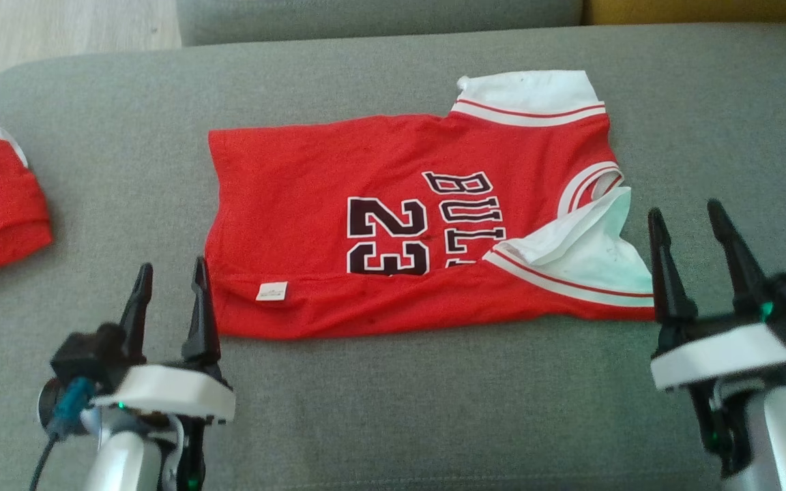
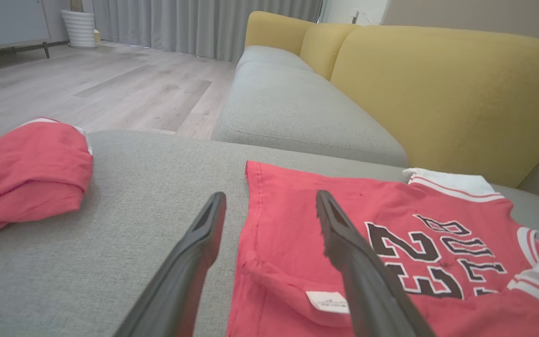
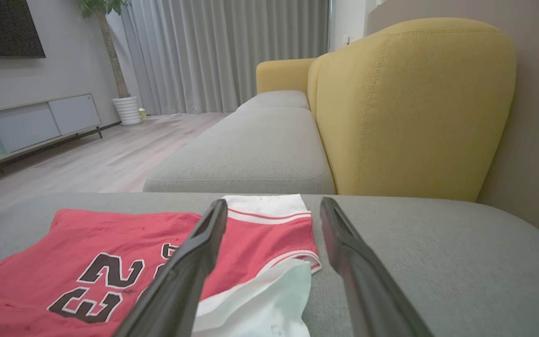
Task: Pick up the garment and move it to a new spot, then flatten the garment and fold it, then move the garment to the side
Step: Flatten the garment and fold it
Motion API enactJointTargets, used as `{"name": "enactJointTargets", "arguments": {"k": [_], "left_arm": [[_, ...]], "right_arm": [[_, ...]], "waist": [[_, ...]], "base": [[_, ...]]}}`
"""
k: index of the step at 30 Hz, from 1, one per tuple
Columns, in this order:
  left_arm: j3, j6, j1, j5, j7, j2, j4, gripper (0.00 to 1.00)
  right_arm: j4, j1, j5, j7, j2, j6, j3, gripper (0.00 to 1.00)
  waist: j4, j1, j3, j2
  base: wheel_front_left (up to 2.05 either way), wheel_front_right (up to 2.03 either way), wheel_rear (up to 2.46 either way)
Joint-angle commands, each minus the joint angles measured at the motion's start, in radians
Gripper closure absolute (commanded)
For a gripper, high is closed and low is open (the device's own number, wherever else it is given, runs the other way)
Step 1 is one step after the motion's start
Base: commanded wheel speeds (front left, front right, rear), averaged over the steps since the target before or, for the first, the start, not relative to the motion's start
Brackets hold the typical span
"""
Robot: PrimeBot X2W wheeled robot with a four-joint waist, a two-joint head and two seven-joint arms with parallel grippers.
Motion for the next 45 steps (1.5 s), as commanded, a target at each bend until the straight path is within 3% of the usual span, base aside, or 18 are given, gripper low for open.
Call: {"name": "enactJointTargets", "arguments": {"k": [1,9,24,30,45], "left_arm": [[0.028,0.009,-0.018,0.015,-0.012,0.022,-0.042,0.00],[0.005,0.026,0.037,0.047,-0.014,0.031,-0.059,0.00],[-0.018,0.028,0.035,0.049,0.004,0.044,-0.062,0.00],[-0.038,-0.001,-0.033,0.035,0.030,0.042,-0.011,0.00],[-0.042,-0.097,-0.159,-0.084,0.070,0.010,0.389,0.00]], "right_arm": [[-0.048,0.001,-0.005,0.006,0.002,-0.001,0.014,0.00],[-0.101,0.093,-0.007,0.044,0.033,-0.001,0.004,0.00],[-0.079,0.098,0.011,0.062,0.045,-0.001,-0.011,0.00],[0.018,0.047,0.022,0.074,0.039,-0.001,-0.027,0.00],[0.408,-0.101,0.035,0.084,0.063,-0.001,-0.044,0.00]], "waist": [[-0.002,0.0000,-0.009,-0.0001],[-0.009,0.0000,-0.034,-0.0001],[-0.010,0.0000,-0.037,-0.0001],[-0.003,0.0000,-0.010,-0.0001],[0.001,0.0000,0.064,-0.0001]], "base": [[0.00,0.00,0.00],[0.00,0.00,0.00],[0.00,0.00,0.00],[0.00,0.00,0.00],[0.00,0.00,0.00]]}}
